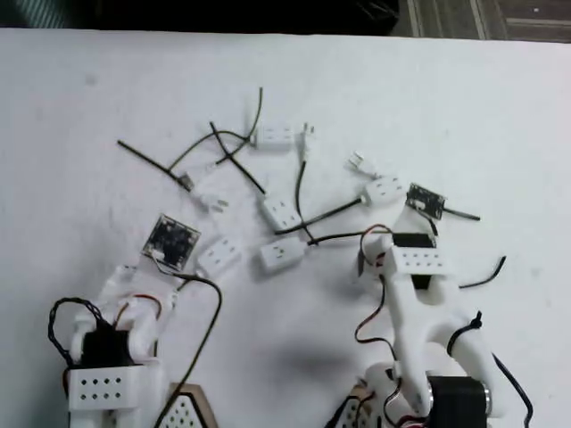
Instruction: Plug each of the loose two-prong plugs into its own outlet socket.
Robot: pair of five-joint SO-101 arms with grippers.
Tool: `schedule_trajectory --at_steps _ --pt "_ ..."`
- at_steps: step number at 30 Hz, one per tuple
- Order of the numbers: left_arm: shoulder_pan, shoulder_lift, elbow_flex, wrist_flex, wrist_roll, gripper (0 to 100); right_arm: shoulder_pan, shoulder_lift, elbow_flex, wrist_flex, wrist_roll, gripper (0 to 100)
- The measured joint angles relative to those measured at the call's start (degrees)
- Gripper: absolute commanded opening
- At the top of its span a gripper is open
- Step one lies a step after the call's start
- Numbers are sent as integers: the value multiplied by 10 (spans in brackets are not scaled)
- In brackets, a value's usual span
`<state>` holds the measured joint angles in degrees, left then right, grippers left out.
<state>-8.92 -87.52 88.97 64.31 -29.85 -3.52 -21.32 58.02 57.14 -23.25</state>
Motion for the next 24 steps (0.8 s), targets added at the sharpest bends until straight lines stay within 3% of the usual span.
schedule_trajectory --at_steps 9,17,24 --pt "0 0 0 0 0 24 5 -3 -28 0 0 150" --pt "0 0 2 0 0 24 28 -4 -35 0 0 224" --pt "0 0 2 0 0 24 35 -4 -35 0 0 228"
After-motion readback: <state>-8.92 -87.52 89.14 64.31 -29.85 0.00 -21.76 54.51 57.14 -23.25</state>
